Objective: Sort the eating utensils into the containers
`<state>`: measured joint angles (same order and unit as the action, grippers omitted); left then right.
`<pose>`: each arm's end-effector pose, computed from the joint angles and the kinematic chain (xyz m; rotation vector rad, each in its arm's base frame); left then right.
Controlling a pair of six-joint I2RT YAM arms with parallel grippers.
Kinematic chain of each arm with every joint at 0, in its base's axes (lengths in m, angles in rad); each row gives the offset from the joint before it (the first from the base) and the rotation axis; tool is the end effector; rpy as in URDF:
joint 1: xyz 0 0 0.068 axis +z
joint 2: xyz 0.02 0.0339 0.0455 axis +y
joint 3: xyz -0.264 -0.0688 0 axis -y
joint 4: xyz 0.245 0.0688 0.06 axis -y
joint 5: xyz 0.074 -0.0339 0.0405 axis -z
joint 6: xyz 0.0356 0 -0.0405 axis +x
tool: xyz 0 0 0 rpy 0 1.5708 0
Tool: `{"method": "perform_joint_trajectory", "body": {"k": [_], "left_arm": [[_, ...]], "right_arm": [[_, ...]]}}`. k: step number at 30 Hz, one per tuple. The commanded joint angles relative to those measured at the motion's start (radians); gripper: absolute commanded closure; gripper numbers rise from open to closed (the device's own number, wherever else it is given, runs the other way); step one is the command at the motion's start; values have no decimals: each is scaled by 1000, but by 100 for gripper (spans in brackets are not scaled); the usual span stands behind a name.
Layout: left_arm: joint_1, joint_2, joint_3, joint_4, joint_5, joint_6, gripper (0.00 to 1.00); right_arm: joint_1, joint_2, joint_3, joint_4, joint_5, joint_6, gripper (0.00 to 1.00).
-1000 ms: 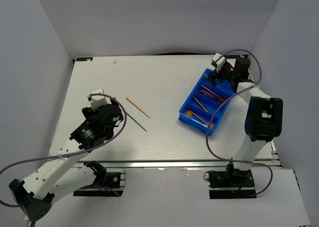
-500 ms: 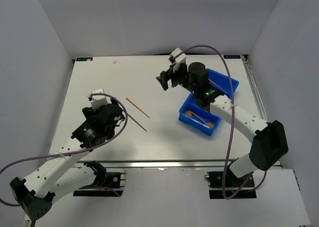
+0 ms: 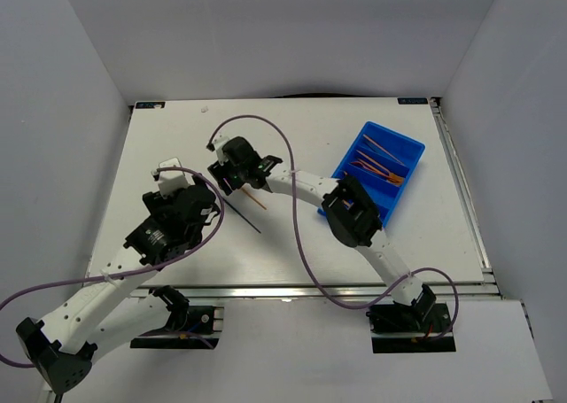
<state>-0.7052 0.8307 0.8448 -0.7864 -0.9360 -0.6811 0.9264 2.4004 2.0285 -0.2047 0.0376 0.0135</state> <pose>0.1360 -0.0781 0.3055 -0.3945 1.9659 0.2338 0.3355 0.4442 0.1989 -0.9453 1.9757 0.5014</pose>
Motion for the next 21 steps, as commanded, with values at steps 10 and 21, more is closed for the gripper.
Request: {"method": "perform_joint_trajectory", "body": {"k": [10, 21], "left_arm": [[3, -15, 8, 6, -6, 5, 2], [4, -21, 7, 7, 0, 6, 2]], "right_arm": [[-8, 132, 113, -111, 70, -9, 49], [-26, 200, 185, -268, -64, 13, 88]]}}
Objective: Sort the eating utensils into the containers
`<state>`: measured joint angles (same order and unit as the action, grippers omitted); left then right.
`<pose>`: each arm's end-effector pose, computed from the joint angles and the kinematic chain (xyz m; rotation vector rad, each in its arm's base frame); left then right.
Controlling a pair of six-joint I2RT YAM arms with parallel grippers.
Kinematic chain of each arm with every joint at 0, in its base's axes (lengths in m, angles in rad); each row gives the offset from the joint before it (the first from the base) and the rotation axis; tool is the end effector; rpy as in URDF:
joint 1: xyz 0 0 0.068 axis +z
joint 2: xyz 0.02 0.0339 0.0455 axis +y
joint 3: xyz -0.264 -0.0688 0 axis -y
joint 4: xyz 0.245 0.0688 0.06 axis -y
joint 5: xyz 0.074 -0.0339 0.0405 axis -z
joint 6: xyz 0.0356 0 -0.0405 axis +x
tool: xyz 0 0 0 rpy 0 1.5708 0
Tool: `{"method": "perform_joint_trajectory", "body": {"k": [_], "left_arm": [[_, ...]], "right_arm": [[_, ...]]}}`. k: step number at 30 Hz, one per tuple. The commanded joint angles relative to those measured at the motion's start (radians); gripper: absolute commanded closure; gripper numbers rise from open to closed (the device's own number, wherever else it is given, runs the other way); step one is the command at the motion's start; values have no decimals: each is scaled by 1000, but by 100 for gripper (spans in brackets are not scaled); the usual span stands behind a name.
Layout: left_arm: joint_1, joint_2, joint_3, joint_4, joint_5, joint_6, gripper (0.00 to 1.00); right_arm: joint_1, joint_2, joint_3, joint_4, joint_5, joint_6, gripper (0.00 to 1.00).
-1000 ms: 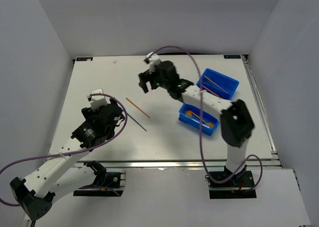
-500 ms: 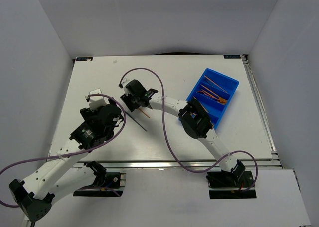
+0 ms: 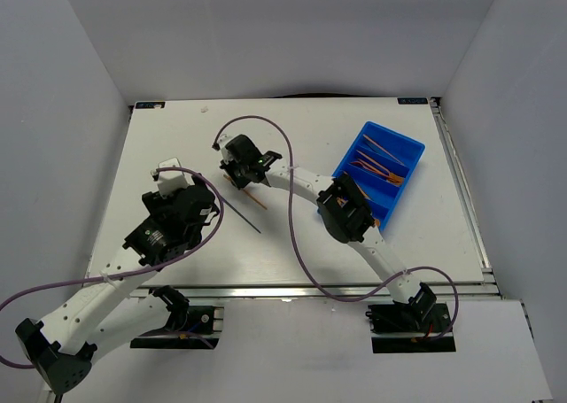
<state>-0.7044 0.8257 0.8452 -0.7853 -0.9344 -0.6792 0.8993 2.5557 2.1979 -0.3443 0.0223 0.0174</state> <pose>0.1354 -0.0775 0.3064 -0.3958 1.9632 0.2289 0.3578 0.4490 0.1591 -0.9769 2.0980 0.4519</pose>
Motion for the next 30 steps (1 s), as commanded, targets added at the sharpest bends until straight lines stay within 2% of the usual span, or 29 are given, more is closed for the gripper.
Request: {"method": "perform_joint_trajectory", "body": {"k": [1, 4, 6, 7, 8, 11, 14, 16, 17, 19, 23, 26, 30], "left_arm": [[2, -16, 8, 6, -3, 4, 2], [2, -19, 6, 6, -3, 6, 2], [2, -22, 8, 4, -3, 6, 2], [2, -22, 8, 3, -3, 4, 2], [2, -23, 8, 4, -3, 4, 2], [2, -31, 5, 1, -4, 0, 2], [2, -45, 3, 6, -1, 1, 2], [2, -51, 5, 6, -1, 1, 2], [2, -53, 5, 4, -1, 0, 2], [2, -60, 5, 3, -1, -2, 2], [2, -76, -1, 14, 6, 4, 2], [2, -69, -1, 14, 9, 6, 2], [2, -53, 3, 14, 19, 9, 2]], "right_arm": [[3, 26, 16, -142, -45, 7, 100], [3, -78, -26, -93, -79, 3, 100], [-2, -171, -125, -20, -148, 1, 100], [-7, -284, -168, 67, -241, 4, 100], [-11, -342, -258, 112, -280, 7, 100], [-45, -569, -389, 258, -344, 18, 100], [-134, -722, -495, 283, -398, 24, 100], [-236, -800, -564, 272, -447, 6, 100], [-320, -822, -592, 268, -470, -43, 100], [-405, -877, -674, 261, -534, -118, 100], [-623, -907, -731, 205, -614, -365, 100], [-730, -927, -780, 269, -622, -401, 100], [-813, -919, -836, 419, -616, -434, 100]]}}
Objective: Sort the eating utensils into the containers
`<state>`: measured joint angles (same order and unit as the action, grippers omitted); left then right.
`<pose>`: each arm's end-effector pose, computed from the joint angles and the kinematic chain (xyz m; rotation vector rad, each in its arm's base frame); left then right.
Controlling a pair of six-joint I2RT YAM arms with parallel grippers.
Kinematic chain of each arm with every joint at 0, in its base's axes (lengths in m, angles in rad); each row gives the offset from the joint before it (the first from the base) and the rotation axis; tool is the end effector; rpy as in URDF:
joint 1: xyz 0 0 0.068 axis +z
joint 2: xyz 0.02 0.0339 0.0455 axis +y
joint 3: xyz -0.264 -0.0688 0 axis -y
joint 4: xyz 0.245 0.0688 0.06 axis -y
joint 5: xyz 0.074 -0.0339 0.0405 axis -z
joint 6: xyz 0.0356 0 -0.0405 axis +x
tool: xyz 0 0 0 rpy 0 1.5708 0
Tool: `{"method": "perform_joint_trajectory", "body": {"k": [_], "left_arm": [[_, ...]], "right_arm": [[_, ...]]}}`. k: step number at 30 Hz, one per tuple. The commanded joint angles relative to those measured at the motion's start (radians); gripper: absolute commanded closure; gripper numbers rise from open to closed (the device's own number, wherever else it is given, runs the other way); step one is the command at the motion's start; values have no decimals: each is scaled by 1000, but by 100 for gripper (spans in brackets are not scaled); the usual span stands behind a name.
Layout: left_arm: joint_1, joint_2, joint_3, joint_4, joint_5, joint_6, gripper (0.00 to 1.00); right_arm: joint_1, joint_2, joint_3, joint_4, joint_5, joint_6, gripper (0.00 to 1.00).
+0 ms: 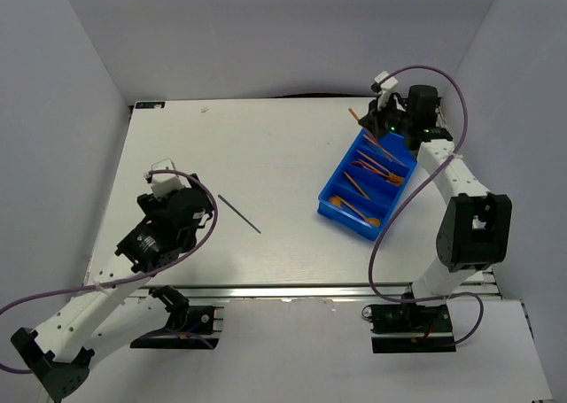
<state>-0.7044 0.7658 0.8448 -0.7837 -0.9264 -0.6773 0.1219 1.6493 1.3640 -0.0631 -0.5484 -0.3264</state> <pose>0.1265 -0.0702 0.3138 -0.4181 1.9298 0.1738 0.3856 0.0659 0.3297 -0.7662 1.7216 0.3851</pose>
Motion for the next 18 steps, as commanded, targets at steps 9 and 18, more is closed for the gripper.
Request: {"method": "perform_joint_trajectory", "body": {"k": [9, 18], "left_arm": [[2, -5, -7, 38, 43, 28, 2], [2, 9, -6, 41, 54, 33, 2]], "right_arm": [[-111, 190, 92, 141, -136, -234, 100], [-140, 201, -80, 403, -35, -280, 100]]}}
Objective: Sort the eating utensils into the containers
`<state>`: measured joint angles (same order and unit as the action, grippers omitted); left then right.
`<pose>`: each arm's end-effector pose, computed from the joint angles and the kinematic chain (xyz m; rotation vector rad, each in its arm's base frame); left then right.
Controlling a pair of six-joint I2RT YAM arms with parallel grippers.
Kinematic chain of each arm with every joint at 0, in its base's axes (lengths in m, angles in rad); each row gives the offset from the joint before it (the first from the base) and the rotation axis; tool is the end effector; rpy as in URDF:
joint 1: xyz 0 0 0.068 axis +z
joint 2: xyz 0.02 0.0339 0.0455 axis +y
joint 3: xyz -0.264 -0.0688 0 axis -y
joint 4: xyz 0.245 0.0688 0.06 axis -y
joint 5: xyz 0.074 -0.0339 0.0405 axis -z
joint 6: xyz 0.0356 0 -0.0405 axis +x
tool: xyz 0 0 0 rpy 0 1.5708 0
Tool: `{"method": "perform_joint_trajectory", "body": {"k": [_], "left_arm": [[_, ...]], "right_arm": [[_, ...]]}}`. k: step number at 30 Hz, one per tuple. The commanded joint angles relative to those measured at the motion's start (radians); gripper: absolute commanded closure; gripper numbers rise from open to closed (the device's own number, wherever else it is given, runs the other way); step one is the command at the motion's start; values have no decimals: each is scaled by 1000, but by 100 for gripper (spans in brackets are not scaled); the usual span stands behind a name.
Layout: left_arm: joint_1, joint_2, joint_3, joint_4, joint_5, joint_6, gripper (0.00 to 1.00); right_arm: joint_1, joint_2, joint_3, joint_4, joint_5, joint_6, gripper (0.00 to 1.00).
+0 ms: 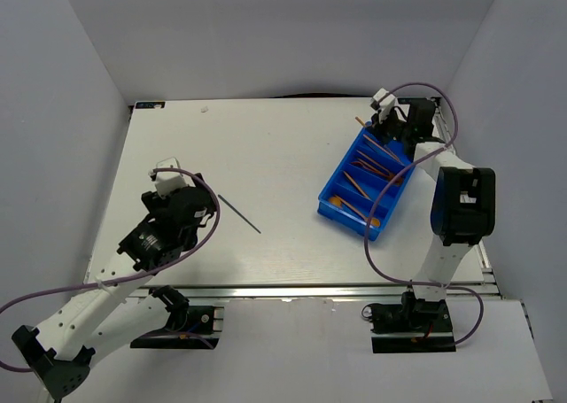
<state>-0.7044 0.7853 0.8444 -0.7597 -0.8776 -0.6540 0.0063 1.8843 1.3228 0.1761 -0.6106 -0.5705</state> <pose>0.1307 -0.0752 0.3122 -0.3766 1.9624 0.1429 0.4362 0.0232 0.2462 -0.9018 1.6604 0.2130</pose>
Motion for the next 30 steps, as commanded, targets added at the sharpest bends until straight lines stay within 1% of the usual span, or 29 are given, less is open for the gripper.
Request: {"method": "perform_joint_trajectory", "body": {"k": [1, 3, 7, 8, 9, 10, 11, 13, 14, 15, 16, 18, 19, 20, 21, 22, 23, 24, 25, 26, 27, 28, 29, 30], "left_arm": [[2, -12, -7, 19, 3, 11, 2], [2, -11, -7, 19, 3, 11, 2], [2, 0, -4, 19, 9, 11, 2], [2, -1, -5, 19, 9, 13, 2], [2, -1, -5, 19, 9, 11, 2], [2, -3, -7, 19, 9, 11, 2], [2, -4, -8, 20, 9, 11, 2], [2, -4, -7, 20, 9, 11, 2], [2, -4, -8, 19, 8, 11, 2], [2, -1, -8, 19, 5, 11, 2], [2, -1, -7, 19, 5, 10, 2], [3, 3, -5, 17, -1, 8, 2], [2, 5, -5, 16, -4, 7, 2], [2, 9, -4, 13, -6, 7, 2], [2, 12, -2, 11, -15, 5, 2], [2, 15, -1, 4, -24, -2, 2], [2, 19, 4, -3, -37, -10, 2], [2, 19, 8, -12, -49, -16, 2], [2, 22, 10, -36, -87, -42, 2], [2, 22, 16, -49, -106, -56, 2], [2, 19, 21, -62, -121, -70, 2], [2, 8, 21, -67, -136, -78, 2], [2, 0, 18, -63, -136, -75, 2], [2, -6, 13, -58, -133, -73, 2]], "right_arm": [[-26, -36, -65, 169, 32, -40, 100], [-38, -45, -88, 171, 32, -42, 100], [-54, -45, -125, 181, 83, -37, 100], [-58, -45, -126, 174, 84, -37, 88], [-58, -48, -126, 172, 107, -34, 85], [-60, -51, -125, 174, 113, -26, 80], [-62, -62, -126, 180, 111, -19, 54], [-62, -76, -119, 183, 103, 16, 18], [-62, -97, -109, 184, 88, 32, 11], [-60, -109, -105, 194, 71, 53, 11], [-57, -143, -105, 210, 61, 134, 11], [-37, -186, -97, 264, 107, 228, 11], [-2, -238, -93, 264, 154, 303, 11], [47, -269, -85, 249, 279, 332, 11], [142, -293, -64, 184, 363, 354, 11], [203, -341, -51, 140, 473, 357, 11], [286, -361, -40, 93, 737, 336, 11], [370, -375, -37, 38, 881, 313, 11], [556, -390, -46, 28, 1034, 293, 11], [639, -393, -65, 42, 1221, 287, 11], [738, -395, -120, 86, 1229, 335, 11], [760, -390, -146, 91, 1180, 425, 11], [761, -383, -177, 109, 820, 592, 11], [747, -366, -209, 149, 629, 625, 11]]}}
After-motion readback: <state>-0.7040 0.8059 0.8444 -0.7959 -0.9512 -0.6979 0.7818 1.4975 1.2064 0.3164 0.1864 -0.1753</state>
